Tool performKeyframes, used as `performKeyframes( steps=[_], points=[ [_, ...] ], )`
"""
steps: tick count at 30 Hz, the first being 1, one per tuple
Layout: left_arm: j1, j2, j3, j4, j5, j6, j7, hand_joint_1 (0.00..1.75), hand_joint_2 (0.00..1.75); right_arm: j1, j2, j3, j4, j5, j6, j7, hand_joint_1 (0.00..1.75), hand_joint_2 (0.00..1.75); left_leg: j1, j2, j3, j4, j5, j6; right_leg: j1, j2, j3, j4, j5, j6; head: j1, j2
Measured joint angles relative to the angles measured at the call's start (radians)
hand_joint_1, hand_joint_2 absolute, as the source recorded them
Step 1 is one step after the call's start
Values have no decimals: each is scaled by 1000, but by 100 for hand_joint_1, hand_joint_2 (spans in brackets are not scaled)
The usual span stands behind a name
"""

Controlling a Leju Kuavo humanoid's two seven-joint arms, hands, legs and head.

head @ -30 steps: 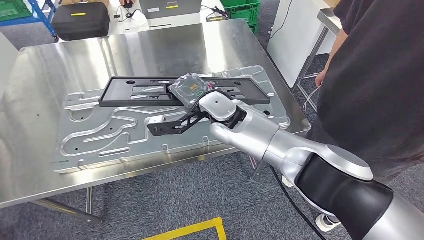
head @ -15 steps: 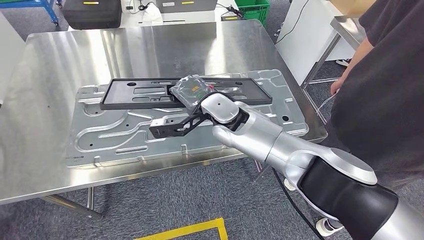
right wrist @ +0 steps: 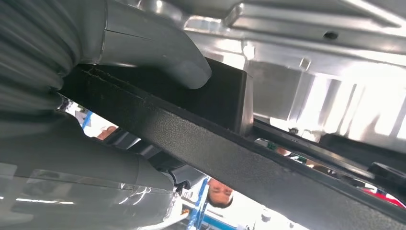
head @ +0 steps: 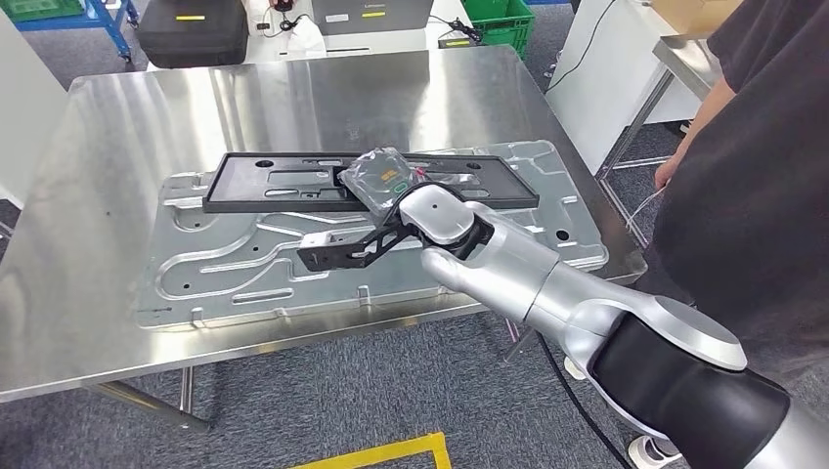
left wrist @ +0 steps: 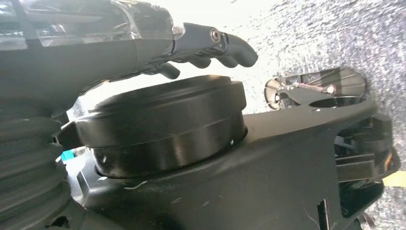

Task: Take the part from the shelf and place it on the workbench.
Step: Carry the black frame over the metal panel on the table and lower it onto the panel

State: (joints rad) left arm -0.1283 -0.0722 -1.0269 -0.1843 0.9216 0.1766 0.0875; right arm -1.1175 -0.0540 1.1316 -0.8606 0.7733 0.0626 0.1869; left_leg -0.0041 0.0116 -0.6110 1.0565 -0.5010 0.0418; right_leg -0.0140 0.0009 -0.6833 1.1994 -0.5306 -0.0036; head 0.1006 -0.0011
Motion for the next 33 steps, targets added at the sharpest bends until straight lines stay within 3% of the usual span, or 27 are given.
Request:
performKeyframes(
  steps=[2, 5, 8, 11, 12, 13, 14, 16, 17, 18, 21, 22, 24, 25, 27, 28, 29, 31, 33],
  points=[
    [0, -1, 0, 0, 0, 0, 0, 0, 175, -5, 0, 0, 0, 0, 0, 0, 175, 175, -3, 0, 9, -1, -7, -8, 9, 0, 47, -114, 56, -16, -5, 0],
    [-1, -4, -1, 0, 0, -1, -2, 0, 175, -10, 0, 0, 0, 0, -1, -1, 175, 175, 1, 2, 8, -6, -9, -25, 17, -2, 71, -171, 53, -18, -11, 0],
    [-1, -4, -1, 0, 0, 0, -3, 0, 175, -13, 1, -1, -2, 1, -2, -1, 175, 175, 4, -5, -2, 24, -31, -44, 7, -6, 98, -204, 59, -11, -15, 0],
    [-2, -1, -1, 0, 0, 0, -6, 0, 175, -14, 4, 0, -3, 1, -1, -1, 175, 175, 11, -15, -95, 187, -89, -63, 3, -8, 119, -217, 53, -11, -37, 0],
    [-4, 1, 0, 0, 0, 0, -8, 0, 175, -11, 5, 0, -3, 1, -1, -2, 175, 175, 13, -15, -124, 227, -92, -69, 2, -8, 123, -215, 47, -10, -42, 0],
    [-5, 2, 0, 0, 0, 0, -10, 0, 175, -9, 5, 0, -3, 1, -1, -2, 175, 175, 15, -14, -138, 237, -75, -74, 0, -8, 129, -213, 40, -7, -44, 0],
    [-5, 4, 0, 0, 0, 0, -10, 0, 175, -7, 6, 1, -3, 2, -1, -2, 175, 175, 17, -12, -134, 211, -40, -79, -4, -7, 136, -209, 31, -3, -47, 0],
    [-3, 4, -1, 0, 0, 0, -10, 0, 175, -7, 7, 1, -3, 2, -1, -3, 175, 175, 22, -3, -95, 107, 36, -91, -10, -5, 148, -197, 10, 11, -55, 0],
    [-2, 3, -1, 0, 0, 0, -10, 0, 175, -8, 9, 1, -3, 3, -1, -4, 175, 175, 24, 2, -75, 61, 50, -92, -10, -2, 149, -189, 0, 18, -62, 0],
    [-1, 3, -1, 0, 0, 0, -10, 0, 175, -8, 10, 1, -3, 3, -1, -4, 175, 175, 24, 5, -63, 35, 48, -85, -8, 0, 147, -183, -7, 24, -66, 0],
    [1, 2, -2, 0, 0, -1, -10, 0, 175, -5, 11, 1, -3, 3, -1, -6, 175, 175, 22, 3, -53, 21, 21, -48, -5, 1, 144, -180, -14, 34, -56, 0],
    [0, 2, -3, 0, 0, -1, -10, 0, 175, -5, 11, 1, -3, 3, -1, -7, 175, 175, 22, 1, -48, 20, 17, -42, -6, 0, 142, -171, -20, 36, -51, 0],
    [0, 2, -4, 0, 1, -1, -10, 0, 175, -6, 11, 1, -3, 5, -2, -8, 175, 175, 21, 1, -35, 18, 8, -29, -5, -1, 110, -99, -53, 39, -40, 0],
    [1, 2, -5, 0, 0, -1, -10, 0, 175, -5, 11, 1, -3, 7, -2, -10, 175, 175, 19, 2, -30, 18, 4, -24, -4, -1, 74, -35, -75, 38, -33, 0],
    [1, 3, -6, 0, 1, -1, -10, 0, 175, 1, 11, 4, -3, 10, -2, -15, 175, 175, 12, 3, -19, 18, -6, -18, 1, -1, -8, 90, -103, 32, -21, 0],
    [2, 3, -6, 0, 1, 0, -10, 0, 175, 5, 12, 6, -3, 11, -3, -17, 175, 175, 7, 3, -11, 18, -12, -16, 5, 0, -35, 115, -91, 25, -16, 0],
    [2, 3, -6, 0, 1, 0, -9, 0, 175, 8, 13, 7, -3, 12, -3, -19, 175, 175, 2, 3, -1, 18, -18, -15, 10, 0, -44, 104, -58, 15, -10, 0],
    [3, 2, -6, 0, 1, 0, -9, 0, 175, 8, 16, 8, -4, 12, -4, -25, 175, 175, -8, 3, 21, 13, -30, -12, 28, 5, -21, -1, 42, -19, -2, 0],
    [1, -3, -6, 0, 1, 1, -10, 0, 175, 5, 22, 9, -7, 13, -5, -33, 175, 175, -6, 5, 31, 4, -35, -15, 46, 12, 8, -90, 103, -57, -18, 0]
  ],
)
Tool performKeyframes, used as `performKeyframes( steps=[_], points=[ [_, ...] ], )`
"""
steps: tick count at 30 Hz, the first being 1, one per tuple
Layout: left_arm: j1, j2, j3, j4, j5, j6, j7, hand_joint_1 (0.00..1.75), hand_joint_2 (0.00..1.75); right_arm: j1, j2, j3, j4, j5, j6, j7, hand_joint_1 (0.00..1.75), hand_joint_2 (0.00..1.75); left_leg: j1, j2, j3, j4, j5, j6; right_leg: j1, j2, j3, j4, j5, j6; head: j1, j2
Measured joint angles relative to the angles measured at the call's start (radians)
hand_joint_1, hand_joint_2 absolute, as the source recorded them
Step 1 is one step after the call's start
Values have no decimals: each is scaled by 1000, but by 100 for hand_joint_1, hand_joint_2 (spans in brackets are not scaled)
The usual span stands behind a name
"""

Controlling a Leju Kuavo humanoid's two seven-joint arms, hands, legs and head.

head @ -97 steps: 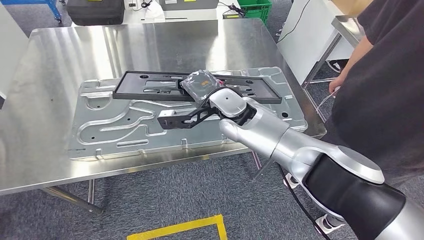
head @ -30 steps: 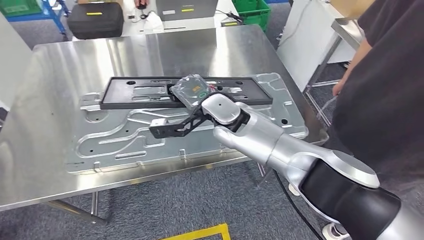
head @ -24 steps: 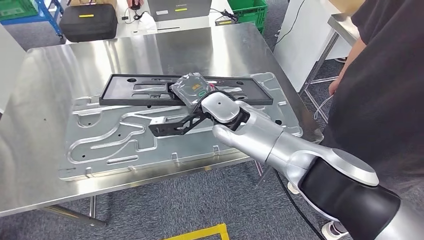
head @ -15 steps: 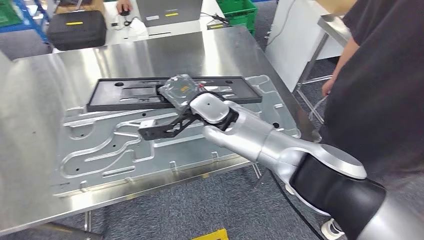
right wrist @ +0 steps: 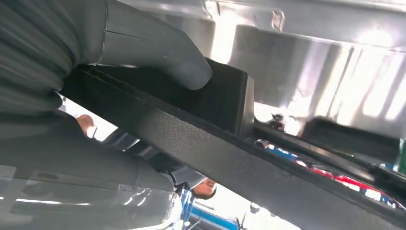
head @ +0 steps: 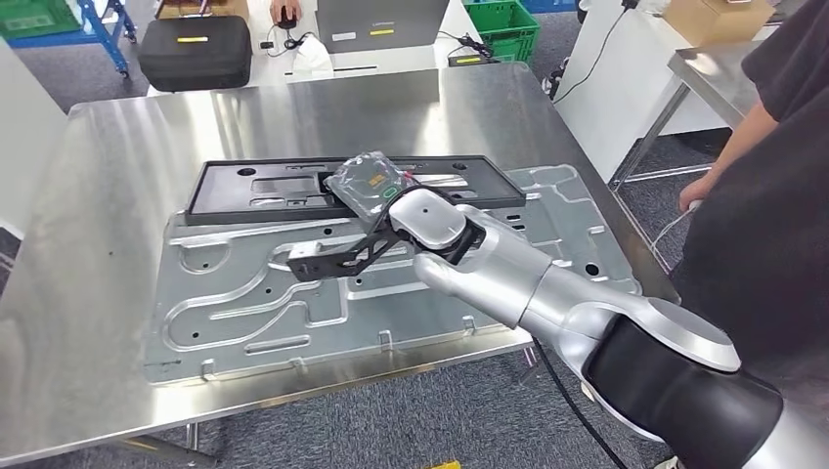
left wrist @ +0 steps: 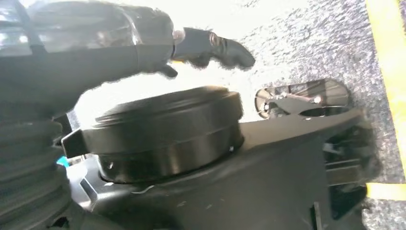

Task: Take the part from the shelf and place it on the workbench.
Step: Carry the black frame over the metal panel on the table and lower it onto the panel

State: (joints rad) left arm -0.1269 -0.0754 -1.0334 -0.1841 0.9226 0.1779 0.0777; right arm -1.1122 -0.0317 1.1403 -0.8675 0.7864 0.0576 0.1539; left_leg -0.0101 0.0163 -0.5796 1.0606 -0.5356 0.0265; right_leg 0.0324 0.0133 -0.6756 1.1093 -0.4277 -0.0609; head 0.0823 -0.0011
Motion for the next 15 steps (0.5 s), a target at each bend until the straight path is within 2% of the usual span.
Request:
performKeyframes(
  steps=[1, 2, 4, 9, 11, 13, 15],
  points=[
    [-1, -4, 0, 0, -2, 3, -2, 0, 175, 0, 3, 2, -2, 0, 0, -4, 175, 175, 6, 1, 0, -5, 1, -2, 8, 2, 8, -21, 11, -13, -4, 0],
    [-2, -7, 0, 0, -4, 6, -4, 0, 175, 1, 7, 4, -3, 1, -1, -8, 175, 175, 10, 1, -1, -7, 2, -5, 12, 3, 11, -31, 14, -16, -3, 0],
    [-2, -9, -1, 0, -11, 12, -10, 0, 175, 5, 14, 9, -6, 4, 0, -14, 175, 175, 13, -1, -1, -9, 2, -7, 15, -1, 15, -43, 17, -11, 13, 0],
    [-2, -6, -2, 0, -15, 11, -23, 0, 175, 13, 32, 24, -10, 8, 0, -22, 175, 175, 3, -10, -1, -9, -2, -4, 5, -9, 26, -56, -12, 9, 14, 0],
    [-1, -5, -2, 0, -15, 11, -24, 0, 175, 16, 36, 29, -10, 9, 1, -26, 175, 175, -2, -13, -2, -9, -2, -3, -2, -12, 38, -72, -31, 28, 12, 0],
    [-1, -3, -2, 0, -15, 10, -24, 0, 175, 18, 39, 34, -10, 11, 1, -29, 175, 175, -5, -14, -1, -9, -3, -2, -6, -14, 44, -80, -38, 45, 8, 0],
    [-1, -2, -3, 0, -15, 10, -24, 0, 175, 19, 41, 39, -10, 15, 2, -31, 175, 175, -5, -14, -1, -9, -2, -2, -7, -14, 44, -80, -38, 48, 5, 0]
  ],
)
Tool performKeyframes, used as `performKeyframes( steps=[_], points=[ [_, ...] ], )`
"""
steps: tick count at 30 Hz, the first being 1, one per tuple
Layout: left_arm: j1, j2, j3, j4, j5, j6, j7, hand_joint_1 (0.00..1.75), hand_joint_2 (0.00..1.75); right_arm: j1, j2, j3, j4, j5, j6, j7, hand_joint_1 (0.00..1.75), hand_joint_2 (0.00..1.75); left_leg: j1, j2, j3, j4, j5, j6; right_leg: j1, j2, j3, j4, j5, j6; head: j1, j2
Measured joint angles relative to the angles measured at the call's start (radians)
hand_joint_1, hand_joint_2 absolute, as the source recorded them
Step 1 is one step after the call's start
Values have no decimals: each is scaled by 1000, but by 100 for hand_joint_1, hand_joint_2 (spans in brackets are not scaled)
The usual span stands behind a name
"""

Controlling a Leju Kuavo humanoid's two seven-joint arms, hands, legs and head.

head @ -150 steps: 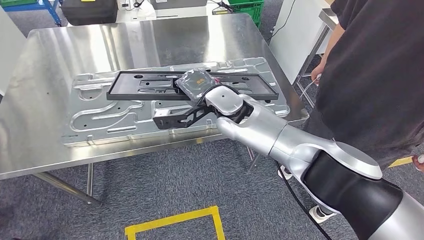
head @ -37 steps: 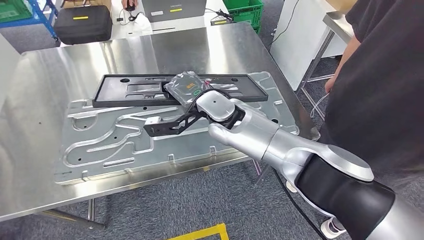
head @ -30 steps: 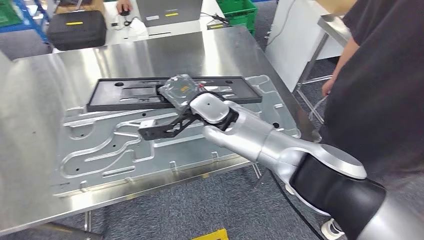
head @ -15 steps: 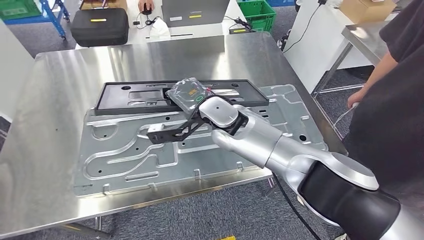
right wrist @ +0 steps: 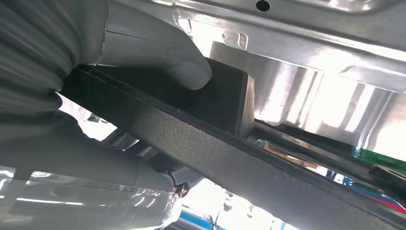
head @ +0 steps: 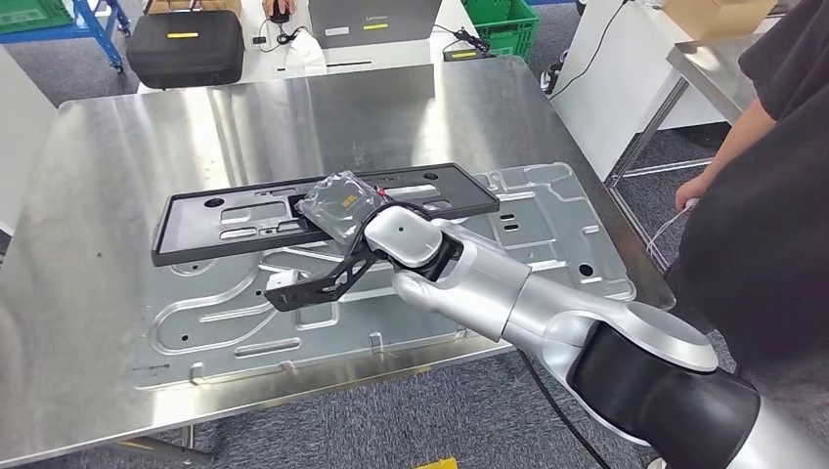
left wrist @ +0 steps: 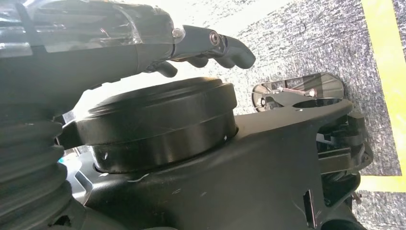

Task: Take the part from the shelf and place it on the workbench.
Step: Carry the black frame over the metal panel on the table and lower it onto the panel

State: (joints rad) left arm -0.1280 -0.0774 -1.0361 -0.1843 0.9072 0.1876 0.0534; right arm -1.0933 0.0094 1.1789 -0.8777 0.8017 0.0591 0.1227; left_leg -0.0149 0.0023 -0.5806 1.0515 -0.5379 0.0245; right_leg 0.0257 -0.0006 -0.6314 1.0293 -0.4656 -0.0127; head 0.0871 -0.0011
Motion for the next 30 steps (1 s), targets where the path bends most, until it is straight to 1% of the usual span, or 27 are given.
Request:
performKeyframes(
  steps=[3, 7, 14, 18, 30],
  points=[
    [0, 0, -4, 0, -2, -2, 0, 0, 175, 0, 4, 8, 1, 5, 0, -5, 175, 175, 0, 0, 1, 0, 0, 0, 0, 0, 1, 0, 0, 0, -1, 0],
    [0, 0, -9, 0, -4, -5, -1, 0, 175, 2, 10, 12, 4, 6, -1, -11, 0, 0, 1, 0, 2, 0, 1, 0, 0, 0, 2, 1, 0, 0, -1, 0],
    [0, 0, -14, 0, 1, -5, -13, 0, 175, 5, 12, 16, 7, 7, -3, -15, 0, 0, 1, -2, 5, -1, 1, 0, 0, 0, 4, 1, 0, 0, -1, 0],
    [0, 0, -14, 0, 10, -4, -13, 0, 0, 7, 11, 16, 6, 8, -3, -16, 0, 0, 1, -3, 5, -1, 1, 0, 0, 0, 5, 1, 0, 0, -1, 0],
    [1, 0, -14, 0, 17, -7, -3, 0, 0, 8, 9, 16, 6, 12, -1, -9, 0, 0, 1, -5, 5, 0, 1, 0, 0, 0, 6, 0, 0, 0, 0, 0]
  ],
)
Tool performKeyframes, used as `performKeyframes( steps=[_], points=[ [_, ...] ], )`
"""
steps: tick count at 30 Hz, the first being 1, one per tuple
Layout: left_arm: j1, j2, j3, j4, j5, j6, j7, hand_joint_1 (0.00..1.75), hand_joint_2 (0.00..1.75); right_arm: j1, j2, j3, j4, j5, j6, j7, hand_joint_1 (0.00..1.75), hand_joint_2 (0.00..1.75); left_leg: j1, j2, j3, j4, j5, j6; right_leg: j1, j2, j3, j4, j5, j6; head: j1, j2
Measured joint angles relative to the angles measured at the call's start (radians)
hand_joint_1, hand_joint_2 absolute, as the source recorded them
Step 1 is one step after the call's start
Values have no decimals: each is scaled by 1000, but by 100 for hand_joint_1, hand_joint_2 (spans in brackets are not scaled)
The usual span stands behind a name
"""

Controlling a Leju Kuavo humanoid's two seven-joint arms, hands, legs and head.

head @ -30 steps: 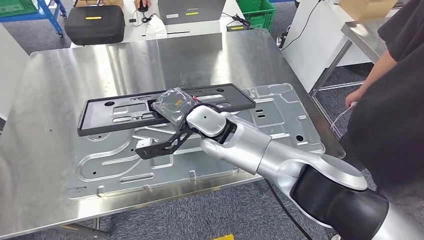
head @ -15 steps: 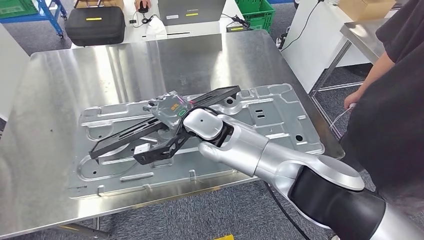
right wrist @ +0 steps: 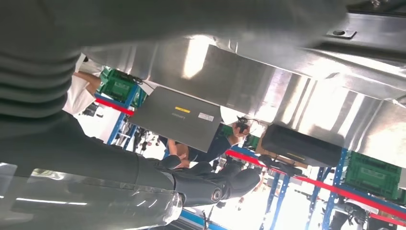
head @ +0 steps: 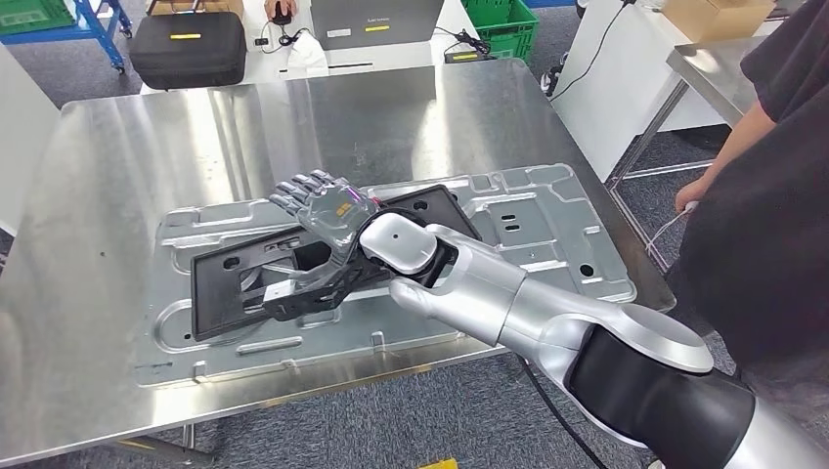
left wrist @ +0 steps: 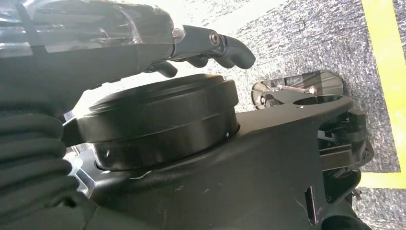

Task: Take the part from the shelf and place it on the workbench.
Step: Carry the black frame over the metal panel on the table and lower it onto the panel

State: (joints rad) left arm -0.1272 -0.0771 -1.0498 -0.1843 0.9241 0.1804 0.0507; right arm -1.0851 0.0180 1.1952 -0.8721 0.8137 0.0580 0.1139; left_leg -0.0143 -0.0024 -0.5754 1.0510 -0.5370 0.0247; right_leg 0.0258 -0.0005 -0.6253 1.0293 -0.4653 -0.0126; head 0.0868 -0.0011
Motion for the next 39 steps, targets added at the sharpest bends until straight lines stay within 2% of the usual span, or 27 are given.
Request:
performKeyframes(
  steps=[21, 24, 25, 26, 28, 29, 30, 31, 32, 34, 36, 39],
  points=[
    [0, 0, 0, 0, 0, 0, 1, 0, 0, -9, -17, -8, -24, 6, 0, 22, 0, 0, 0, -1, 0, 0, 0, 0, 0, 0, 0, 0, 0, 0, 0, 0],
    [0, 0, 0, 0, 0, 0, 1, 0, 0, -23, -20, -12, -38, 7, 0, 31, 0, 0, 2, 0, 6, -11, 12, 13, -2, 0, -1, -1, -1, 14, -3, 0],
    [0, 1, 0, 0, 1, 0, 1, 0, 0, -28, -22, -14, -41, 8, 0, 33, 0, 0, 4, 1, 10, -19, 19, 19, -4, 1, -8, 15, -15, 21, -2, 0],
    [0, 1, 0, 0, 1, 0, 1, 0, 0, -33, -23, -16, -44, 8, 0, 35, 0, 0, 7, 1, 13, -26, 23, 23, -7, 3, -22, 52, -42, 24, 0, 0],
    [0, 2, 0, 0, 2, 0, 1, 0, 0, -40, -27, -17, -47, 9, 0, 36, 0, 0, 6, 0, 14, -29, 27, 25, -16, 3, -70, 173, -103, 33, 5, 0],
    [1, 3, 0, 0, 3, 0, 1, 0, 0, -40, -29, -17, -48, 10, 0, 36, 0, 0, 6, -1, 14, -29, 27, 25, -20, 3, -91, 228, -122, 35, 6, 0],
    [1, 4, 0, 0, 3, 0, 1, 0, 0, -41, -31, -16, -49, 10, 1, 36, 0, 0, 6, -2, 14, -29, 27, 24, -22, 3, -101, 256, -123, 37, 6, 0],
    [1, 5, 0, 0, 4, 0, 0, 0, 0, -43, -32, -16, -51, 10, 1, 37, 0, 0, 6, -3, 15, -28, 26, 24, -24, 3, -95, 247, -105, 37, 7, 0],
    [2, 5, 0, 0, 4, 0, 0, 0, 0, -46, -33, -17, -54, 10, 1, 37, 0, 0, 6, -3, 16, -28, 26, 23, -25, 3, -73, 206, -73, 36, 8, 0],
    [1, 5, 0, 0, 4, 0, -3, 0, 0, -55, -34, -17, -60, 10, 1, 37, 0, 0, 5, -3, 15, -26, 24, 17, -24, 3, -12, 81, -14, 27, 8, 0],
    [1, 4, 0, 0, 6, 0, -7, 0, 0, -62, -34, -19, -67, 10, 1, 38, 0, 0, 5, -2, 11, -26, 27, 4, -19, 4, 25, 7, 3, 19, 5, 0],
    [1, 5, 0, 0, 8, 0, -10, 0, 0, -65, -34, -23, -72, 10, 1, 39, 0, 0, 5, 0, 4, -24, 27, -15, -20, 3, 33, -20, 8, 9, 2, 0]
  ],
)
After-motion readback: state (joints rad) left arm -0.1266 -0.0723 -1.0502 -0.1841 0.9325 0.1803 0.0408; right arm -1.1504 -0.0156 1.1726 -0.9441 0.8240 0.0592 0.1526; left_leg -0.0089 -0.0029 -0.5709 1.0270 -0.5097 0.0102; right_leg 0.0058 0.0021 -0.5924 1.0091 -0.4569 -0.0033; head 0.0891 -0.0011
